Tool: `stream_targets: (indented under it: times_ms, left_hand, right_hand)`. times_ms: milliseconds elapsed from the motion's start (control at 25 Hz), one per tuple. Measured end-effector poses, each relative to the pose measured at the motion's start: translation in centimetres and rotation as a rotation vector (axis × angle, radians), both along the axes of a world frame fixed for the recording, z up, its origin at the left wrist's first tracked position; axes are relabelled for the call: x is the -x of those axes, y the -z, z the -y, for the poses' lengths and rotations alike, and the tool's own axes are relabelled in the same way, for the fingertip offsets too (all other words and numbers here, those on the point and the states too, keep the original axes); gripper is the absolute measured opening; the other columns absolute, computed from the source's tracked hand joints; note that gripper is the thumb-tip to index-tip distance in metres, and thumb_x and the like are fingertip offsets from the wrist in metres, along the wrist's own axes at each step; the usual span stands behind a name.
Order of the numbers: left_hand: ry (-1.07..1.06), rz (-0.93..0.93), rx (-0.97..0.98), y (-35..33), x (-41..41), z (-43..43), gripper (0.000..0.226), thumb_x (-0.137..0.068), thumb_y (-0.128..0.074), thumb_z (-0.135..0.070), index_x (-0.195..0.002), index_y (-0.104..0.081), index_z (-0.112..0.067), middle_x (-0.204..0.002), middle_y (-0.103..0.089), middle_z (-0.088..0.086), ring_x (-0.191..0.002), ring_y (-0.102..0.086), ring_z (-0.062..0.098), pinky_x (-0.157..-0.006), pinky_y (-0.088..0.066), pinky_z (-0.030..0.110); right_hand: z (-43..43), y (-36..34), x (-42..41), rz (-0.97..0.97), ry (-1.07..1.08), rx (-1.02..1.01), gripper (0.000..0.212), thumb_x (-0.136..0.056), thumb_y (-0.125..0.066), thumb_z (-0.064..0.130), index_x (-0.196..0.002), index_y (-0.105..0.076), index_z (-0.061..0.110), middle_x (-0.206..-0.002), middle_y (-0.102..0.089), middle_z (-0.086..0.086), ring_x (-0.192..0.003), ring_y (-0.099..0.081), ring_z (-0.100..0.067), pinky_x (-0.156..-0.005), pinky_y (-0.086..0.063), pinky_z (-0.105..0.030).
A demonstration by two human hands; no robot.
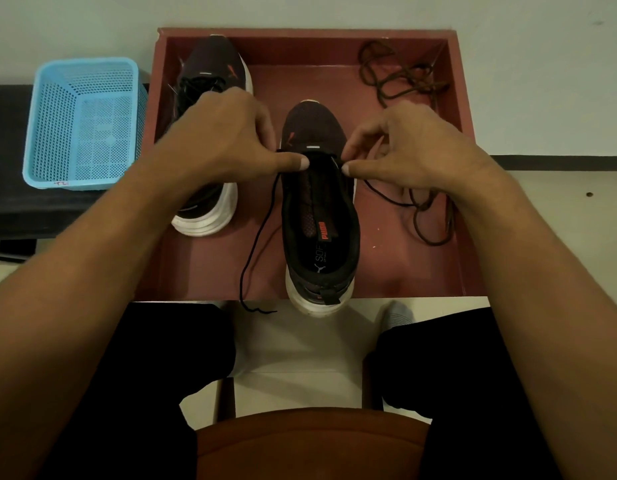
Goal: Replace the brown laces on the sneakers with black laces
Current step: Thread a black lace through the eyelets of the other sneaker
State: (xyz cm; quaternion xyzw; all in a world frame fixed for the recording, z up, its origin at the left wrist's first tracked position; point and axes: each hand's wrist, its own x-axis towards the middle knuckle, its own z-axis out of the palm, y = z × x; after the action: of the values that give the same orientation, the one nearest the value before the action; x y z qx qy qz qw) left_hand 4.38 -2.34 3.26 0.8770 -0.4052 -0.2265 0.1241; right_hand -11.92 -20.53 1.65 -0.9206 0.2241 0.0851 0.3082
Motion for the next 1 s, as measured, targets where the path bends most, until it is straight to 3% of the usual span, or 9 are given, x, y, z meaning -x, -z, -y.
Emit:
stream_targets:
  times_ms: [120,240,320,440,520,680,760,880,1000]
  left_hand:
    - [0.035,-0.095,-0.209,-0.5,0.5,0.1,0.059,-0.088,-0.063,-0.071,-0.067,-0.076,-0.017,-0.059,-0.071,0.000,-0.057,-0.066,0.012,-0.063,-0.051,0.027]
    - [0.021,-0.187,-0.243,-0.8,1.0,0.3,0.050,-0.096,-0.064,-0.056,-0.069,-0.076,-0.016,-0.052,-0.069,-0.007,-0.038,-0.055,0.001,-0.059,-0.049,0.025]
    - [-0.012,-0.212,-0.227,-0.8,1.1,0.3,0.038,-0.098,-0.067,-0.044,-0.077,-0.078,-0.014,-0.049,-0.067,-0.008,-0.033,-0.050,0.000,-0.054,-0.044,0.022]
    - [-0.039,-0.239,-0.203,-0.8,1.2,0.3,0.027,-0.097,-0.069,-0.035,-0.083,-0.079,-0.014,-0.056,-0.072,-0.006,-0.033,-0.050,0.000,-0.054,-0.045,0.022]
    - [-0.040,-0.255,-0.192,-0.8,1.3,0.2,0.025,-0.096,-0.071,-0.034,-0.083,-0.078,-0.013,-0.058,-0.073,-0.005,-0.034,-0.051,0.000,-0.055,-0.044,0.022]
    - [-0.044,-0.264,-0.171,-0.8,1.3,0.1,0.026,-0.095,-0.072,-0.035,-0.078,-0.078,-0.016,-0.058,-0.073,-0.005,-0.037,-0.053,0.000,-0.061,-0.047,0.023]
    - [-0.038,-0.238,-0.142,-0.7,1.1,0.0,0.029,-0.093,-0.075,-0.037,-0.071,-0.077,-0.018,-0.056,-0.071,-0.007,-0.040,-0.055,-0.002,-0.061,-0.046,0.021]
    - [-0.037,-0.175,-0.110,-0.7,1.0,-0.1,0.031,-0.089,-0.078,-0.040,-0.067,-0.077,-0.018,-0.052,-0.068,-0.009,-0.042,-0.057,-0.004,-0.056,-0.040,0.017]
    - [-0.057,-0.186,-0.113,-0.7,1.0,-0.1,0.029,-0.089,-0.079,-0.036,-0.068,-0.077,-0.016,-0.049,-0.066,-0.010,-0.042,-0.057,-0.004,-0.056,-0.041,0.018]
  right_hand:
    - [-0.3,0.2,-0.3,0.009,-0.021,0.037,0.003,-0.092,-0.079,0.030,-0.095,-0.078,0.031,-0.071,-0.061,0.022,-0.061,-0.053,0.024,-0.052,-0.035,0.000]
    - [-0.2,0.5,-0.3,-0.011,-0.005,0.046,0.001,-0.092,-0.080,0.030,-0.092,-0.079,0.030,-0.070,-0.062,0.020,-0.059,-0.054,0.023,-0.055,-0.035,-0.003]
    - [0.0,0.6,-0.1,-0.093,-0.001,0.055,0.001,-0.089,-0.081,0.024,-0.089,-0.081,0.025,-0.074,-0.067,0.016,-0.061,-0.061,0.012,-0.059,-0.039,-0.010]
    - [0.2,0.8,0.1,-0.368,-0.005,0.082,0.008,-0.086,-0.083,0.017,-0.093,-0.081,0.019,-0.075,-0.069,0.005,-0.065,-0.062,-0.010,-0.060,-0.048,-0.024]
    - [0.2,1.1,0.1,-0.441,-0.008,0.104,0.013,-0.086,-0.084,0.019,-0.098,-0.081,0.018,-0.075,-0.067,0.004,-0.067,-0.062,-0.013,-0.062,-0.049,-0.026]
    - [0.5,0.6,0.0,-0.134,0.051,0.039,0.015,-0.087,-0.085,0.034,-0.099,-0.080,0.028,-0.082,-0.067,0.016,-0.073,-0.061,0.004,-0.063,-0.043,-0.015]
    - [0.4,0.3,-0.1,0.006,0.042,0.002,0.011,-0.087,-0.084,0.035,-0.097,-0.081,0.030,-0.075,-0.066,0.019,-0.066,-0.062,0.009,-0.058,-0.041,-0.005]
    - [-0.2,0.2,-0.4,0.048,-0.002,0.019,0.004,-0.090,-0.082,0.029,-0.094,-0.081,0.028,-0.065,-0.060,0.022,-0.059,-0.057,0.020,-0.054,-0.039,0.002]
    - [-0.3,0.5,-0.4,-0.041,-0.009,0.086,0.003,-0.090,-0.080,0.023,-0.089,-0.081,0.026,-0.073,-0.067,0.019,-0.065,-0.063,0.007,-0.065,-0.048,-0.007]
